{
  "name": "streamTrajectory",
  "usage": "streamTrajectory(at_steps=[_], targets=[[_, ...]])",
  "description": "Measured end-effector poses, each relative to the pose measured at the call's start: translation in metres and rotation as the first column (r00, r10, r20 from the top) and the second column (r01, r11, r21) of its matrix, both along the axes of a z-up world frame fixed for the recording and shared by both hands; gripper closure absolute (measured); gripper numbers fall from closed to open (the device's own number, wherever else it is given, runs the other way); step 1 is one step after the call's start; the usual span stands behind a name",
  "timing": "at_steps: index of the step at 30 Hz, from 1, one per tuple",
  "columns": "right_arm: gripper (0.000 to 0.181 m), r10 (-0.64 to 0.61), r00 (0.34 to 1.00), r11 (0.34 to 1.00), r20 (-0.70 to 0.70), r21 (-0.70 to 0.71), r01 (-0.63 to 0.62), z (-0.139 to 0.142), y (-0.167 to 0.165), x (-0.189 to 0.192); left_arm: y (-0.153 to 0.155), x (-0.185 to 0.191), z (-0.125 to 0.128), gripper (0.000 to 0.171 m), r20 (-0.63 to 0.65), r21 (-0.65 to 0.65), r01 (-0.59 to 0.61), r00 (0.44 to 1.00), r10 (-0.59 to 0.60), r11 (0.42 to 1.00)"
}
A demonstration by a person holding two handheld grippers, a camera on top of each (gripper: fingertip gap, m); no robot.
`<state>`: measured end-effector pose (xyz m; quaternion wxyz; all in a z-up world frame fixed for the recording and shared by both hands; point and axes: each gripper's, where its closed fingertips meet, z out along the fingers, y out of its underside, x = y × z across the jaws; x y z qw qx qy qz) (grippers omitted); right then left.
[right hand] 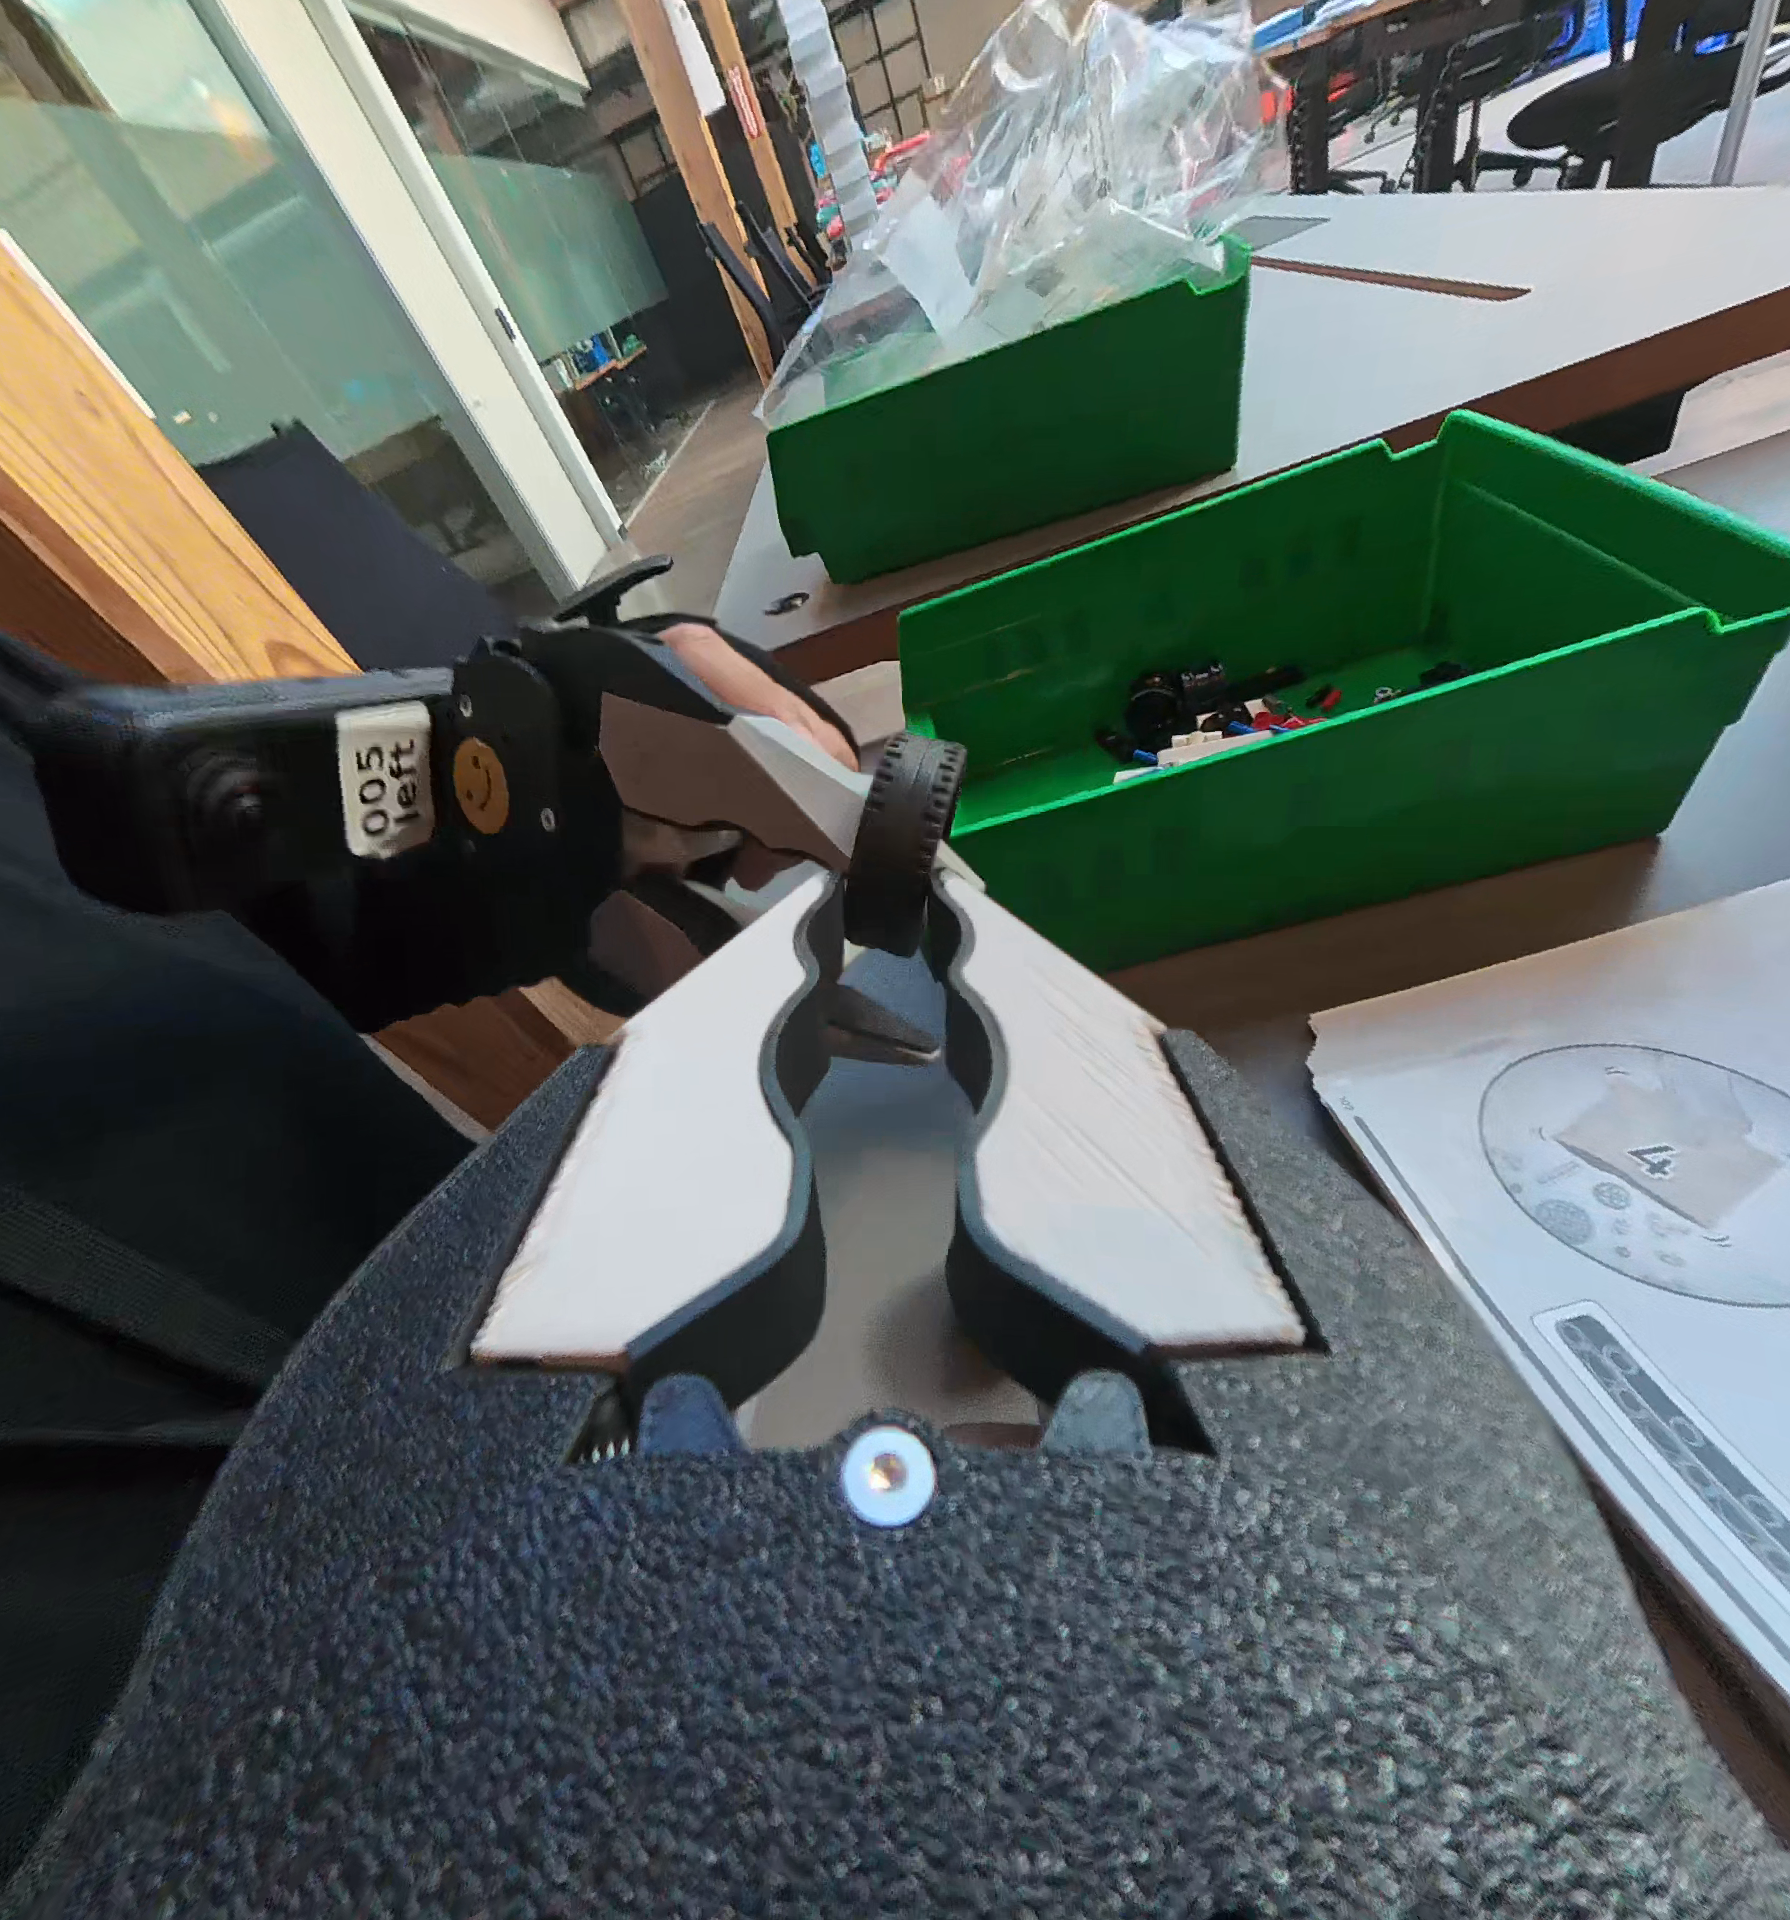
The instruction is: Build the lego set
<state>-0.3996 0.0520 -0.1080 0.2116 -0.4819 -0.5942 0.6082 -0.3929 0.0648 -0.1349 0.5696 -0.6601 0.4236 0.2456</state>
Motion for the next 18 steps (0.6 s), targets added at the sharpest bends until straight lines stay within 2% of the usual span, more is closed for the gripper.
streamTrajectory(at_steps=[2, 4, 6, 9, 11, 13, 14, 16, 18], targets=[[0.167, -0.019, 1.000, 0.996, 0.000, 0.082, 0.019, -0.006, 0.002, -0.005, -0.006, -0.004, -0.006, 0.140, 0.127, -0.078, -0.020, 0.991, 0.030, 0.997], [0.167, -0.048, 0.999, 0.976, 0.025, 0.213, 0.041, -0.019, 0.012, -0.011, -0.015, -0.015, -0.012, 0.131, 0.234, -0.141, -0.054, 0.968, 0.087, 0.989], [0.167, -0.085, 0.994, 0.907, 0.071, 0.419, 0.048, -0.044, 0.027, -0.017, -0.034, -0.021, -0.032, 0.113, 0.308, -0.285, -0.036, 0.943, 0.127, 0.958], [0.167, -0.106, 0.976, 0.648, 0.190, 0.758, -0.077, -0.096, 0.048, -0.020, -0.055, -0.043, -0.041, 0.117, 0.331, -0.344, -0.090, 0.920, 0.211, 0.935], [0.166, -0.094, 0.954, 0.470, 0.286, 0.857, -0.211, -0.128, 0.056, -0.019, -0.062, -0.069, -0.039, 0.121, 0.343, -0.392, -0.157, 0.889, 0.303, 0.906], [0.166, -0.086, 0.928, 0.344, 0.362, 0.885, -0.313, -0.151, 0.062, -0.016, -0.067, -0.104, -0.036, 0.121, 0.357, -0.480, -0.247, 0.821, 0.445, 0.842], [0.165, -0.079, 0.925, 0.312, 0.373, 0.890, -0.332, -0.157, 0.062, -0.016, -0.071, -0.127, -0.037, 0.121, 0.335, -0.534, -0.307, 0.779, 0.530, 0.788], [0.154, -0.051, 0.917, 0.293, 0.396, 0.884, -0.365, -0.165, 0.059, -0.014, -0.078, -0.179, -0.034, 0.121, 0.237, -0.590, -0.454, 0.694, 0.680, 0.668], [0.150, -0.034, 0.908, 0.321, 0.419, 0.865, -0.387, -0.167, 0.055, -0.010, -0.077, -0.210, -0.026, 0.126, 0.208, -0.625, -0.478, 0.660, 0.722, 0.617]])
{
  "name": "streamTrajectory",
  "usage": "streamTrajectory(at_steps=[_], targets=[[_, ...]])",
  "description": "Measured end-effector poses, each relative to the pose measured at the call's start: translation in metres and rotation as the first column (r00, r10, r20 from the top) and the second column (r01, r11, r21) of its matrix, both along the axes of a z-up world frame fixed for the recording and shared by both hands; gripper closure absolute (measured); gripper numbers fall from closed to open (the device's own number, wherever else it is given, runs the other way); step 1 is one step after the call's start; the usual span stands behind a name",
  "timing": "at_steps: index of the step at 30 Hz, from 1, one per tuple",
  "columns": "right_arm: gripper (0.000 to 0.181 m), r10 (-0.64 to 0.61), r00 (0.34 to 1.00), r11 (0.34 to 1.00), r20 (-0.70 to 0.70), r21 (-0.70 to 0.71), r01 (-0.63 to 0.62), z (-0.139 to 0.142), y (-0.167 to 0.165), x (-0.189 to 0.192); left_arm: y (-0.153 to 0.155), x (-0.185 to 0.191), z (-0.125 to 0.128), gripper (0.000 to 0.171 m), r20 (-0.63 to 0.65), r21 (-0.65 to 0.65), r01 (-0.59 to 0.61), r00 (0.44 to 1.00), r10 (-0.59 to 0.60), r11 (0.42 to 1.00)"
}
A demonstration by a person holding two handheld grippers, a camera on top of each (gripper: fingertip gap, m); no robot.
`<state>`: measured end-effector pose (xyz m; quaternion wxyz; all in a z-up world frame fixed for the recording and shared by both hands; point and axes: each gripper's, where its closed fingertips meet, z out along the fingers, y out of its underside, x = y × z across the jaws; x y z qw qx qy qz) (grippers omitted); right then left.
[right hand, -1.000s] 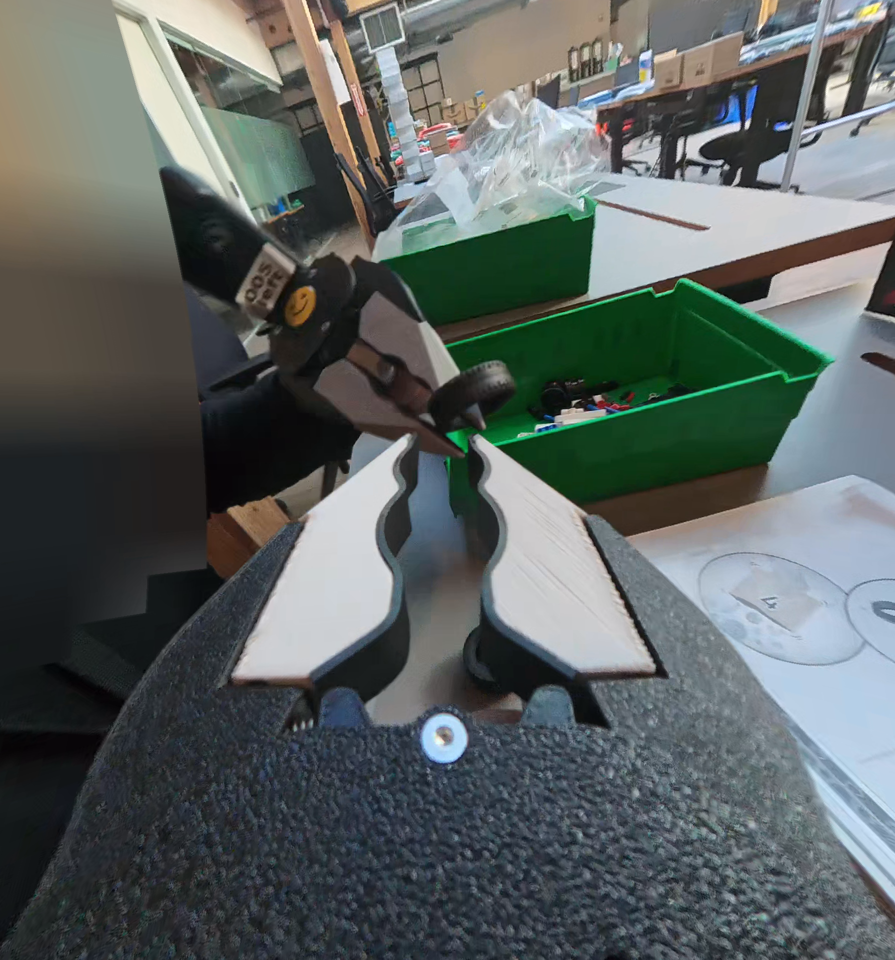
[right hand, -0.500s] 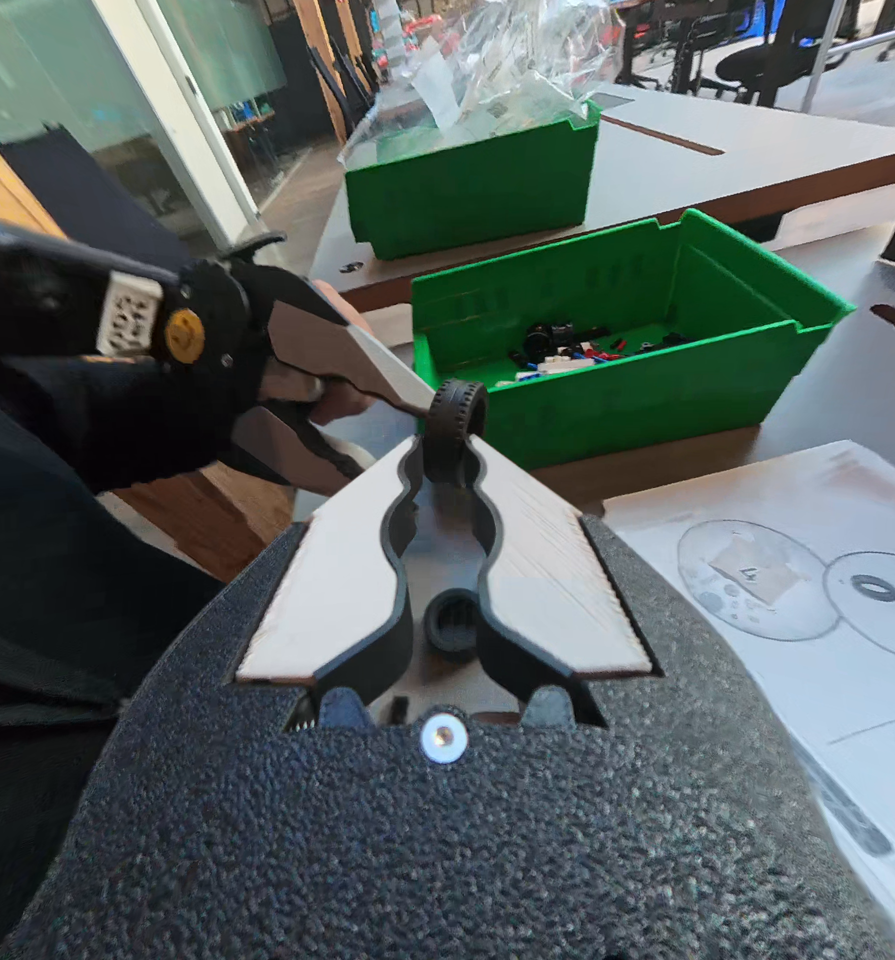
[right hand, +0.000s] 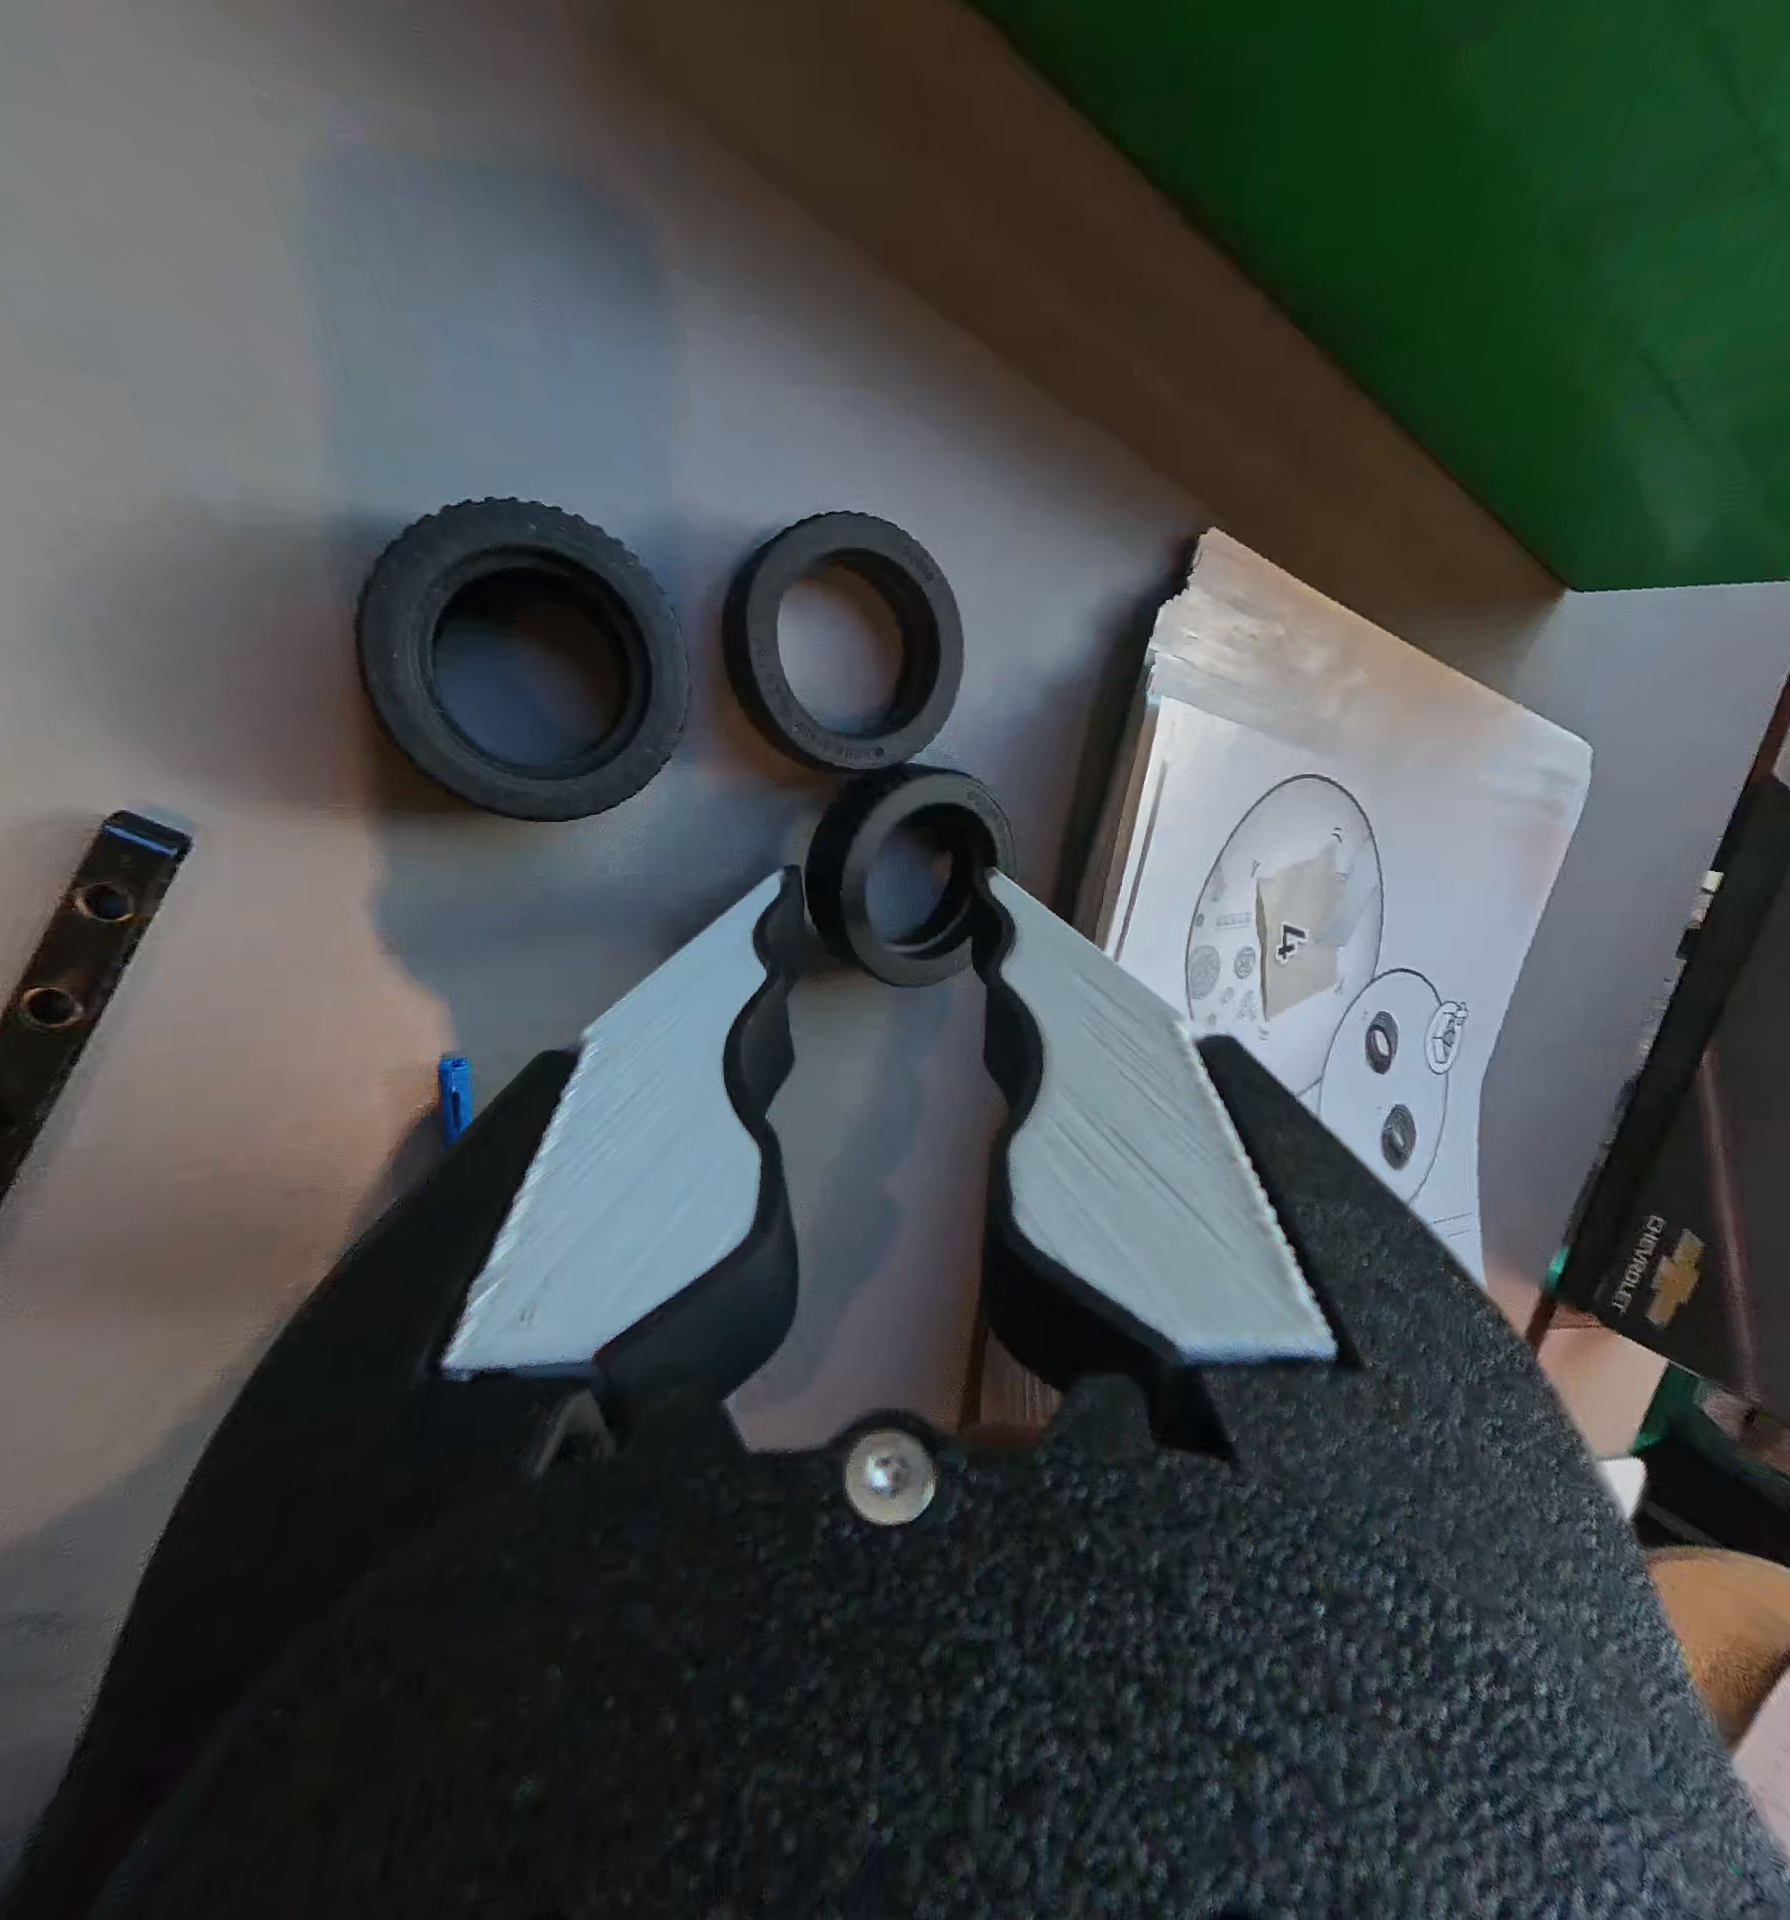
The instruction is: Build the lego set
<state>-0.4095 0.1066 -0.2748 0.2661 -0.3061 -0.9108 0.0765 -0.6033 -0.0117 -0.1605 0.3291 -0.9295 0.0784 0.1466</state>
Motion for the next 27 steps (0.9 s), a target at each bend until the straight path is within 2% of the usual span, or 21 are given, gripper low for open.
streamTrajectory(at_steps=[2, 4, 6, 9, 13, 14, 15, 19, 20, 21, 23, 24, 26, 27], targets=[[0.146, -0.031, 0.999, 0.999, -0.022, -0.039, 0.030, 0.008, 0.000, 0.002, 0.008, -0.011, -0.002, 0.127, 0.067, -0.102, 0.047, 0.997, -0.040, 0.994], [0.143, -0.064, 0.997, 0.994, -0.047, -0.087, 0.060, 0.020, 0.001, 0.006, 0.020, -0.027, -0.012, 0.135, 0.039, -0.234, 0.097, 0.995, -0.091, 0.967], [0.144, -0.099, 0.992, 0.986, -0.077, -0.141, 0.087, 0.034, 0.001, 0.013, 0.028, -0.047, -0.031, 0.138, 0.011, -0.383, 0.107, 0.994, -0.111, 0.917], [0.144, -0.138, 0.983, 0.972, -0.118, -0.205, 0.112, 0.049, 0.000, 0.025, 0.028, -0.064, -0.067, 0.134, 0.043, -0.613, 0.069, 0.998, -0.055, 0.787], [0.145, -0.178, 0.970, 0.958, -0.165, -0.254, 0.132, 0.063, 0.001, 0.041, 0.019, -0.081, -0.096, 0.128, -0.059, -0.790, 0.002, 0.995, -0.080, 0.614], [0.146, -0.188, 0.966, 0.955, -0.175, -0.261, 0.139, 0.066, 0.002, 0.044, 0.019, -0.080, -0.096, 0.127, -0.080, -0.799, 0.001, 0.991, -0.107, 0.602], [0.146, -0.200, 0.963, 0.951, -0.181, -0.272, 0.146, 0.068, 0.003, 0.048, 0.020, -0.076, -0.092, 0.129, -0.085, -0.788, 0.015, 0.988, -0.132, 0.616], [0.149, -0.246, 0.949, 0.928, -0.195, -0.330, 0.173, 0.074, 0.007, 0.061, 0.042, -0.061, -0.066, 0.135, -0.072, -0.615, 0.075, 0.986, -0.150, 0.785], [0.149, -0.256, 0.947, 0.925, -0.195, -0.334, 0.181, 0.074, 0.009, 0.063, 0.048, -0.058, -0.063, 0.136, -0.041, -0.566, 0.097, 0.989, -0.145, 0.819], [0.149, -0.264, 0.945, 0.923, -0.192, -0.335, 0.190, 0.075, 0.011, 0.065, 0.050, -0.044, -0.064, 0.135, 0.065, -0.530, 0.167, 0.986, -0.156, 0.831], [0.149, -0.281, 0.941, 0.917, -0.190, -0.341, 0.205, 0.077, 0.013, 0.068, 0.041, -0.002, -0.065, 0.135, 0.347, -0.457, 0.380, 0.909, -0.232, 0.805], [0.149, -0.288, 0.938, 0.915, -0.192, -0.346, 0.210, 0.079, 0.013, 0.069, 0.035, 0.011, -0.064, 0.133, 0.414, -0.421, 0.443, 0.870, -0.267, 0.792], [0.149, -0.300, 0.933, 0.909, -0.199, -0.355, 0.217, 0.082, 0.012, 0.072, 0.024, 0.033, -0.063, 0.128, 0.439, -0.350, 0.541, 0.816, -0.376, 0.765], [0.150, -0.307, 0.931, 0.905, -0.199, -0.362, 0.222, 0.083, 0.011, 0.073, 0.023, 0.038, -0.064, 0.131, 0.385, -0.306, 0.559, 0.813, -0.437, 0.771]])
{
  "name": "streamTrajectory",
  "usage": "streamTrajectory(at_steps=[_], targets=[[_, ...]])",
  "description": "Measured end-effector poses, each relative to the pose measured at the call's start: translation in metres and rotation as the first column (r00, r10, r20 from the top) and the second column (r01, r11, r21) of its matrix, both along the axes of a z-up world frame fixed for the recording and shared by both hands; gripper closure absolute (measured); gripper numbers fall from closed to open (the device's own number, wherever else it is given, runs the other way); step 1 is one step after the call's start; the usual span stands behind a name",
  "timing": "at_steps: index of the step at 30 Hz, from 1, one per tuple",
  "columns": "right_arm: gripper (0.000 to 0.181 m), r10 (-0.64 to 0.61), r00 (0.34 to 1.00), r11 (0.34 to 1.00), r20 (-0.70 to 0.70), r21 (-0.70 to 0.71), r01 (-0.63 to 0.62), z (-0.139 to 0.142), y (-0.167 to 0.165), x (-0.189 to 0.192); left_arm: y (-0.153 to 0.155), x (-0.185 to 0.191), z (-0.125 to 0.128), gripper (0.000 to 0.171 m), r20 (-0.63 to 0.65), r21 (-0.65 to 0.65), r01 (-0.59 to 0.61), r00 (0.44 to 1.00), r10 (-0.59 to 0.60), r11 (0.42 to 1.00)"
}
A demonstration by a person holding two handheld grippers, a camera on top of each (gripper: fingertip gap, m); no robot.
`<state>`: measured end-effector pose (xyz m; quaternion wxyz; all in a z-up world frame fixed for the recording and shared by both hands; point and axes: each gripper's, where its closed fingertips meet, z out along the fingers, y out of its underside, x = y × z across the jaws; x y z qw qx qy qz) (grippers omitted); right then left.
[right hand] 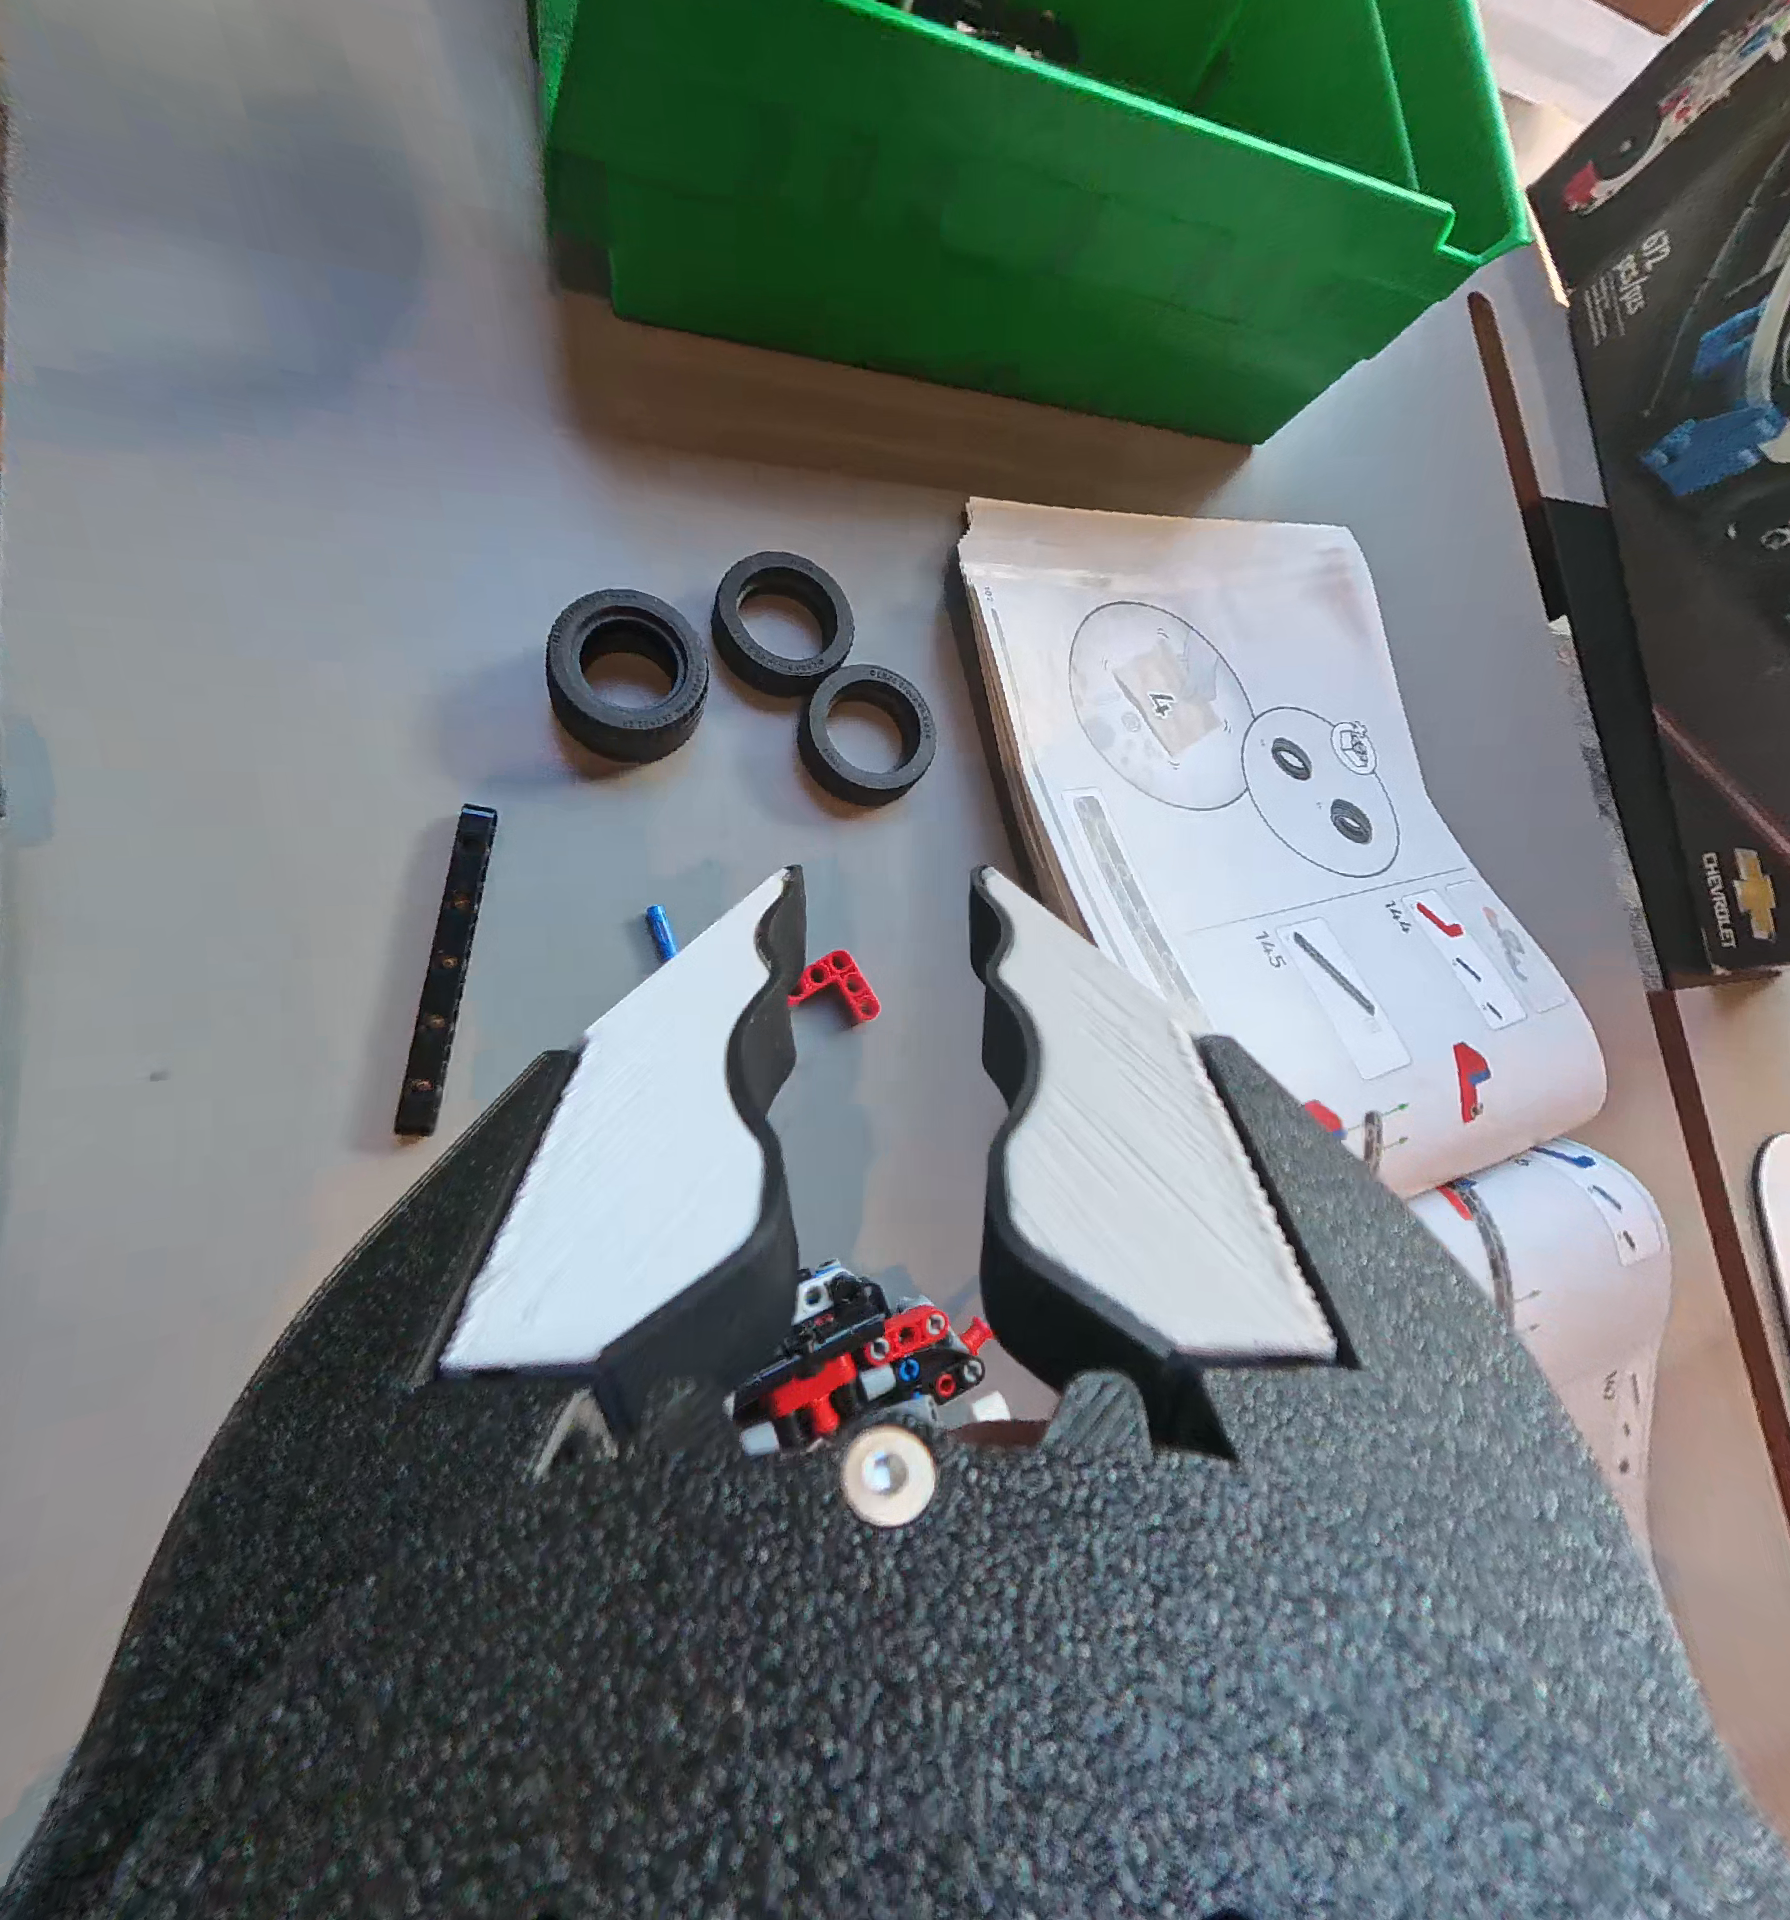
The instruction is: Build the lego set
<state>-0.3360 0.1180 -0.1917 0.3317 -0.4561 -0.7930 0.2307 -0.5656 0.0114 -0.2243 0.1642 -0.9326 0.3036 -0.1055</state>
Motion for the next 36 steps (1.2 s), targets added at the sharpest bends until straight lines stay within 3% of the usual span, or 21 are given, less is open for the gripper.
streamTrajectory(at_steps=[6, 11, 14, 17, 20, 23, 25, 28, 31, 36], targets=[[0.150, -0.009, 1.000, 1.000, 0.017, -0.028, 0.010, 0.002, -0.006, 0.000, 0.001, 0.026, 0.002, 0.152, -0.038, 0.244, 0.145, 0.989, -0.140, 0.959], [0.150, -0.004, 1.000, 0.999, -0.011, -0.033, 0.003, 0.011, -0.015, -0.004, 0.009, 0.015, -0.032, 0.147, -0.161, 0.101, 0.155, 0.977, -0.137, 0.983], [0.151, -0.007, 1.000, 1.000, -0.025, -0.029, 0.006, 0.015, -0.018, 0.000, 0.010, 0.013, -0.035, 0.165, -0.190, 0.066, 0.162, 0.971, -0.147, 0.985], [0.151, -0.019, 0.999, 0.999, -0.031, -0.041, 0.018, 0.016, -0.016, 0.009, 0.012, 0.010, -0.011, 0.165, -0.184, 0.144, 0.146, 0.976, -0.118, 0.979], [0.152, -0.038, 0.998, 0.998, -0.050, -0.058, 0.035, 0.018, -0.013, 0.018, 0.019, 0.023, 0.039, 0.165, -0.113, 0.304, 0.076, 0.993, -0.043, 0.950], [0.153, -0.047, 0.996, 0.994, -0.070, -0.100, 0.040, 0.018, -0.014, 0.022, 0.028, 0.076, 0.096, 0.166, -0.057, 0.429, 0.035, 0.998, -0.012, 0.902], [0.153, -0.049, 0.995, 0.991, -0.085, -0.125, 0.038, 0.017, -0.017, 0.021, 0.027, 0.123, 0.105, 0.166, -0.036, 0.432, 0.025, 0.999, -0.010, 0.901], [0.154, -0.045, 0.993, 0.987, -0.111, -0.161, 0.026, 0.014, -0.023, 0.020, 0.022, 0.158, 0.061, 0.166, -0.109, 0.330, -0.005, 0.993, 0.043, 0.944], [0.154, -0.041, 0.995, 0.987, -0.096, -0.158, 0.025, 0.005, -0.024, 0.026, 0.003, 0.153, 0.002, 0.165, -0.311, 0.173, -0.036, 0.946, 0.090, 0.984], [0.154, -0.056, 0.997, 0.987, -0.059, -0.151, 0.047, -0.007, -0.020, 0.038, -0.019, 0.158, -0.039, 0.164, -0.322, 0.070, -0.091, 0.941, 0.109, 0.993]])
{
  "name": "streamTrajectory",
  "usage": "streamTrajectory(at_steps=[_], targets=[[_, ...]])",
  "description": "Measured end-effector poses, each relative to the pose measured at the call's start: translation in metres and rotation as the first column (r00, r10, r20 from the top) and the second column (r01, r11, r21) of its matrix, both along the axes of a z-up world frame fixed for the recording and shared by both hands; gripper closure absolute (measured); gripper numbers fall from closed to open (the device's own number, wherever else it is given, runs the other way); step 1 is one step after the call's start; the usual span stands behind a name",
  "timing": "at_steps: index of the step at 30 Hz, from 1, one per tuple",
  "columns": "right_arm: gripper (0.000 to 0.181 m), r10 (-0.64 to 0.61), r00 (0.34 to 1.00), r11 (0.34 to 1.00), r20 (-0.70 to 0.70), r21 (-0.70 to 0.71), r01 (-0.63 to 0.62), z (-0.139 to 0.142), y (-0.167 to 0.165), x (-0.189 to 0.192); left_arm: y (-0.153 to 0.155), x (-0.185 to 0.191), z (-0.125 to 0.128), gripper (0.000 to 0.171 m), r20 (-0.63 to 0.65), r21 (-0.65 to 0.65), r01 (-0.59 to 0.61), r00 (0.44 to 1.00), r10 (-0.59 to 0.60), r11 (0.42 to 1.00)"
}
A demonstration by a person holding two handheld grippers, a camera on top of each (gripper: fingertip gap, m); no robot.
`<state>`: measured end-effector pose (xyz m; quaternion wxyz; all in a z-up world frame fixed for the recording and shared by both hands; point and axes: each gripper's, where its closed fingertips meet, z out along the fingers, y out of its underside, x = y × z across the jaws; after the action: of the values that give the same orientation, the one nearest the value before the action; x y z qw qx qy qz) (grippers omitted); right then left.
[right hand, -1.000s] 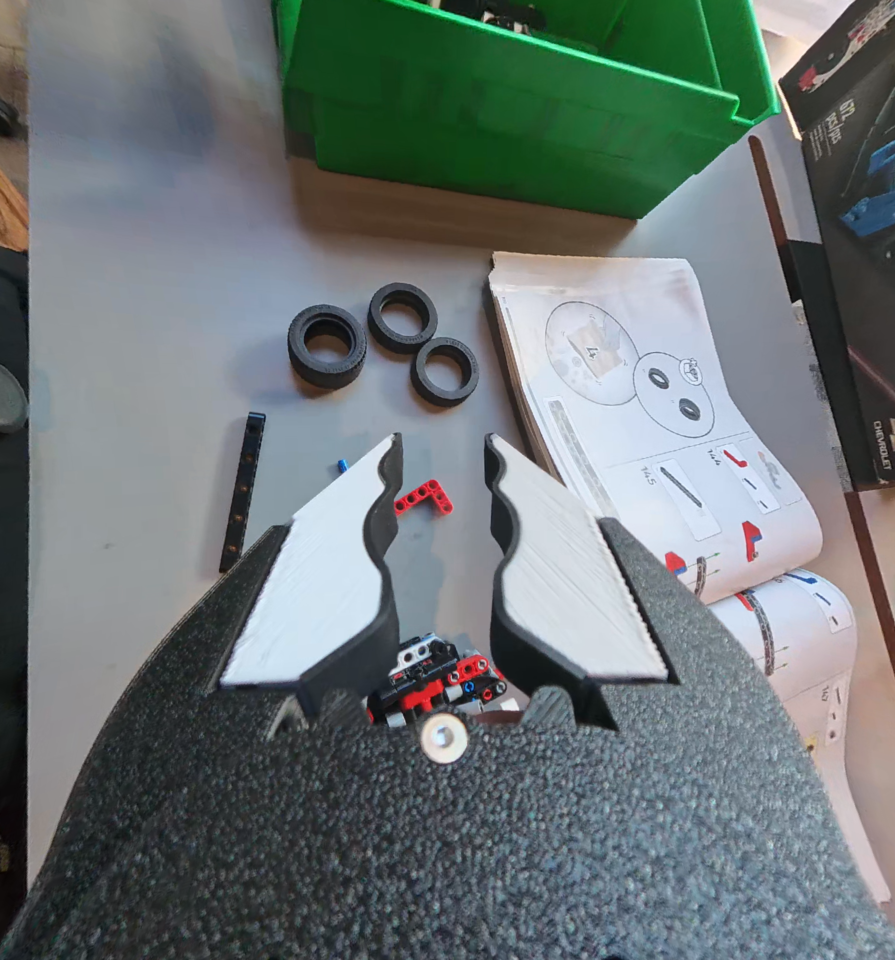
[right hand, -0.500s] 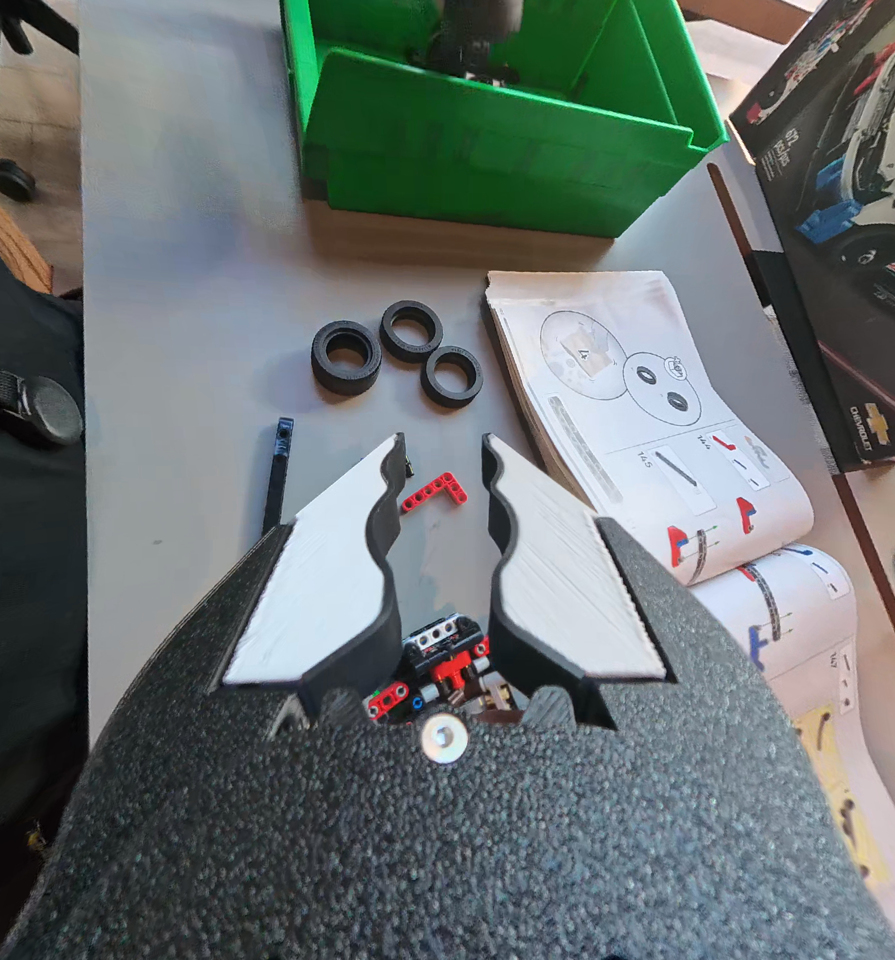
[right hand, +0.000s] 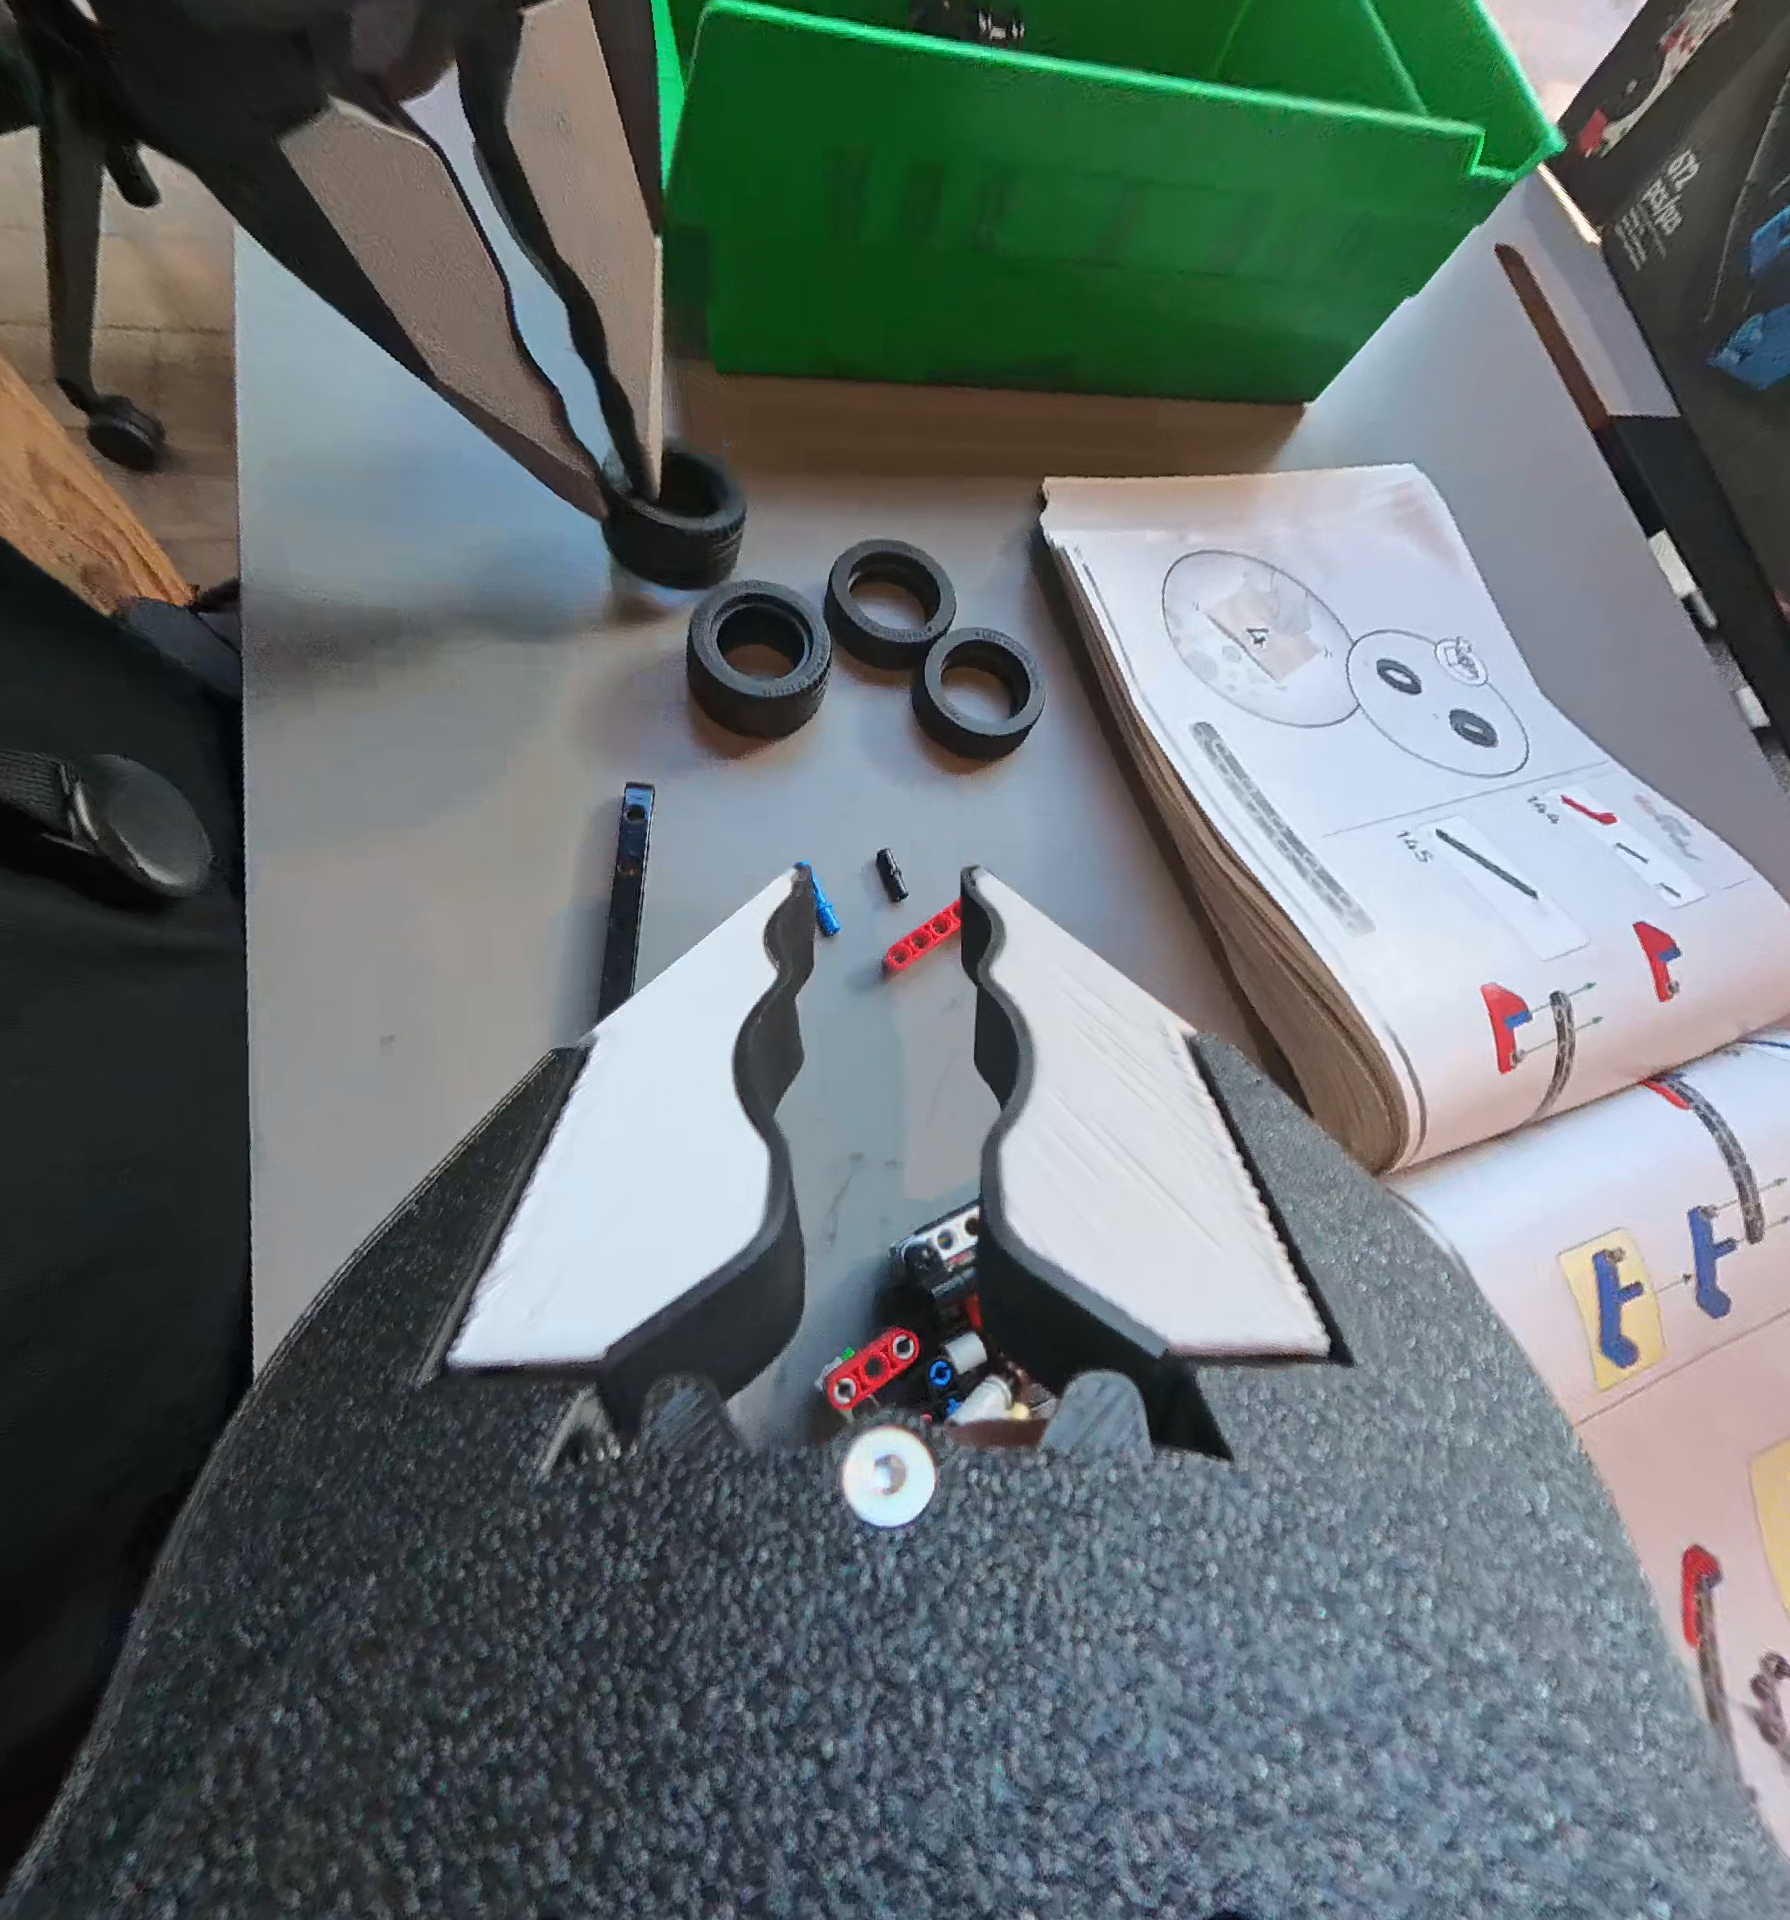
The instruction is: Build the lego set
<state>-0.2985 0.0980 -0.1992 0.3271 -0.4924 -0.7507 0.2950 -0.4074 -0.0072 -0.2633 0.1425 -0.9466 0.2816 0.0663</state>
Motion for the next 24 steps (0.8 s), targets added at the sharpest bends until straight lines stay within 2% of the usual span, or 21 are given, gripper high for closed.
streamTrajectory(at_steps=[4, 6, 10, 13, 18, 22, 24], targets=[[0.153, -0.013, 0.999, 1.000, 0.051, -0.006, 0.013, -0.013, -0.002, 0.002, 0.000, -0.010, -0.012, 0.133, 0.009, 0.012, -0.072, 0.997, 0.072, 0.997], [0.153, -0.027, 0.997, 0.999, 0.073, -0.023, 0.029, -0.018, -0.004, 0.004, 0.003, -0.008, -0.002, 0.128, 0.057, 0.083, -0.105, 0.993, 0.100, 0.991], [0.154, -0.097, 0.989, 0.990, 0.115, -0.092, 0.108, -0.026, -0.001, 0.008, 0.016, 0.025, 0.033, 0.127, 0.200, 0.254, -0.092, 0.979, 0.040, 0.963], [0.153, -0.151, 0.980, 0.979, 0.132, -0.117, 0.166, -0.030, 0.007, 0.001, 0.042, 0.052, 0.041, 0.126, 0.241, 0.307, -0.033, 0.969, -0.044, 0.951], [0.152, -0.144, 0.972, 0.986, 0.185, -0.052, 0.156, -0.030, 0.022, 0.016, 0.062, 0.097, 0.029, 0.124, 0.343, 0.321, 0.063, 0.922, -0.178, 0.945], [0.152, -0.042, 0.966, 0.993, 0.257, -0.094, 0.068, -0.041, 0.003, 0.034, 0.056, 0.122, 0.017, 0.125, 0.444, 0.337, 0.073, 0.867, -0.227, 0.939], [0.152, 0.009, 0.946, 0.997, 0.324, -0.070, 0.014, -0.054, -0.007, 0.045, 0.056, 0.122, 0.013, 0.123, 0.412, 0.366, 0.080, 0.880, -0.239, 0.927]])
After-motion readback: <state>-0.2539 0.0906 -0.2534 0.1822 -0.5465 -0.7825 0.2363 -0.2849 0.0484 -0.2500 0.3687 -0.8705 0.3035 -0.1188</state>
